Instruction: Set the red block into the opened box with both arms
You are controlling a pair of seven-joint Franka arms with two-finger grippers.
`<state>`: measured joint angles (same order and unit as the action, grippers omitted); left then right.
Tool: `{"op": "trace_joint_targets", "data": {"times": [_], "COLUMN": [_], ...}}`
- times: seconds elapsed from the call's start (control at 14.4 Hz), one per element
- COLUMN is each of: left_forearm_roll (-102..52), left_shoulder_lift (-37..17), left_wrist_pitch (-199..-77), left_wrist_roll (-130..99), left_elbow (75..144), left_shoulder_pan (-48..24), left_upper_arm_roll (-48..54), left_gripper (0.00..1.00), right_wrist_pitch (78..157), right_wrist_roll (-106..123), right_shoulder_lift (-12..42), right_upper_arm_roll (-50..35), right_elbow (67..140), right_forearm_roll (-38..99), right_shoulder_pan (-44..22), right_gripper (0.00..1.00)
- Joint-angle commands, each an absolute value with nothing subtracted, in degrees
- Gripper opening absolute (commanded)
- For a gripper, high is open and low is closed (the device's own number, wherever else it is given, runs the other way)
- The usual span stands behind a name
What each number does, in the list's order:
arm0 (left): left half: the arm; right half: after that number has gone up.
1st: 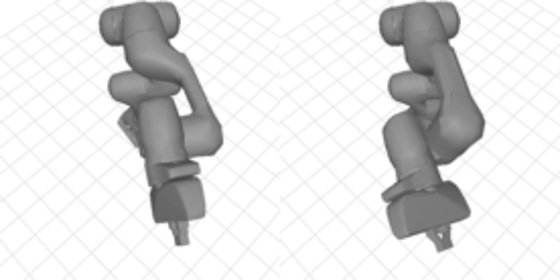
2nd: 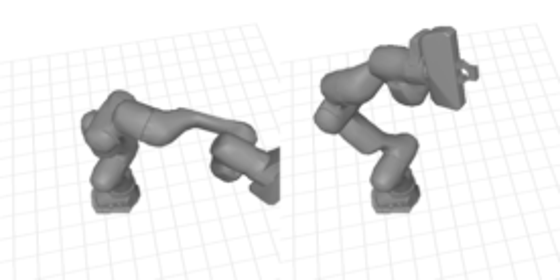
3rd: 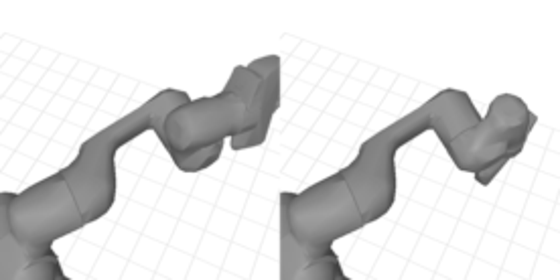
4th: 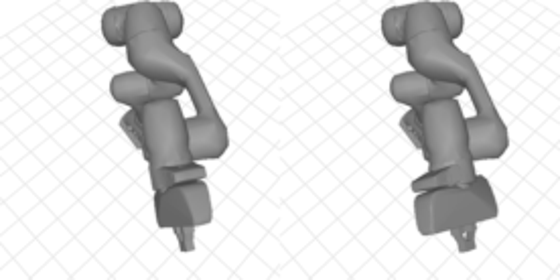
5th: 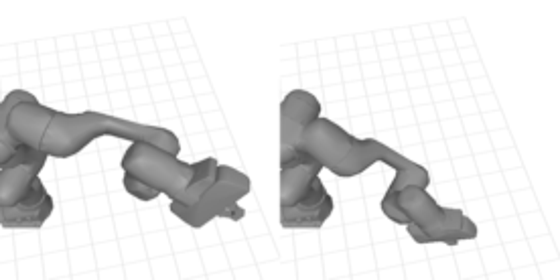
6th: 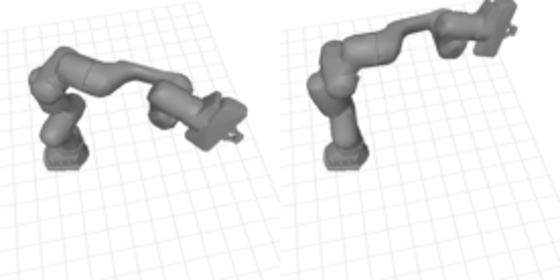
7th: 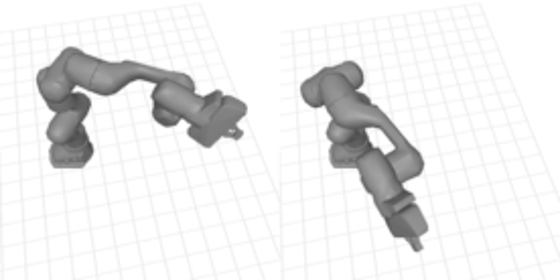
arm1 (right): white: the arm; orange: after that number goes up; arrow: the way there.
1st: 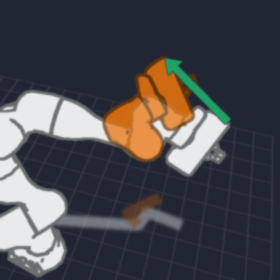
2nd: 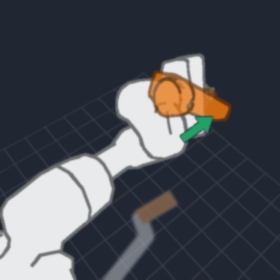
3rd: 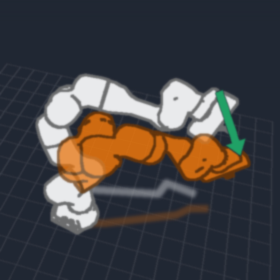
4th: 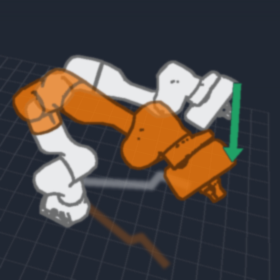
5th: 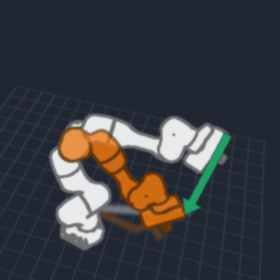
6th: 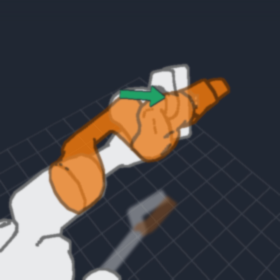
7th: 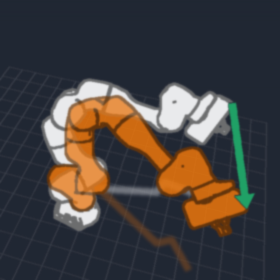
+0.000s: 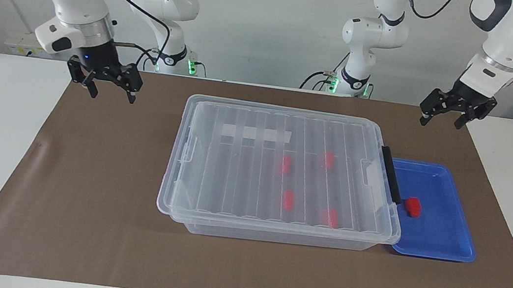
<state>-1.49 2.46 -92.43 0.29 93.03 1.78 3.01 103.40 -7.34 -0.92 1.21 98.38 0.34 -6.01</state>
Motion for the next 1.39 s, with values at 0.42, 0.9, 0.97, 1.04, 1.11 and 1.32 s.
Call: {"op": "trace_joint_targets", "data": {"times": [0.42, 0.9, 0.97, 1.04, 1.11, 1.32], "left_forearm_roll": [-1.8, -1.8, -1.8, -1.8, -1.8, -1.8], "left_shoulder_lift": [3.7, 3.7, 3.7, 3.8, 3.8, 4.6], "left_wrist_pitch": [-93.3, -94.0, -94.6, -94.7, -95.0, -97.5], "left_wrist_roll": [0.5, 0.5, 0.4, 0.4, 0.4, 0.4], "left_elbow": [94.1, 94.4, 94.5, 94.6, 94.8, 97.1], "left_shoulder_pan": [2.7, 2.8, 2.8, 2.8, 2.8, 3.6], "left_upper_arm_roll": [2.7, 2.7, 2.7, 2.7, 2.7, 2.6], "left_gripper": [1.00, 1.00, 1.00, 1.00, 1.00, 1.00], "right_wrist_pitch": [118.5, 120.9, 121.0, 121.5, 121.5, 121.3], "right_wrist_roll": [-10.0, -9.5, -9.4, -9.4, -9.5, -9.7], "right_shoulder_lift": [6.7, 9.8, 10.1, 10.2, 10.2, 10.3], "right_upper_arm_roll": [1.0, 1.0, 1.0, 1.0, 1.0, 1.1], "right_elbow": [103.4, 103.7, 103.7, 103.7, 103.8, 103.8], "right_forearm_roll": [1.7, 1.6, 1.6, 1.5, 1.3, 0.4], "right_shoulder_pan": [-12.7, -12.8, -12.8, -12.8, -12.8, -12.1], "right_gripper": [1.00, 1.00, 1.00, 1.00, 1.00, 1.00]}}
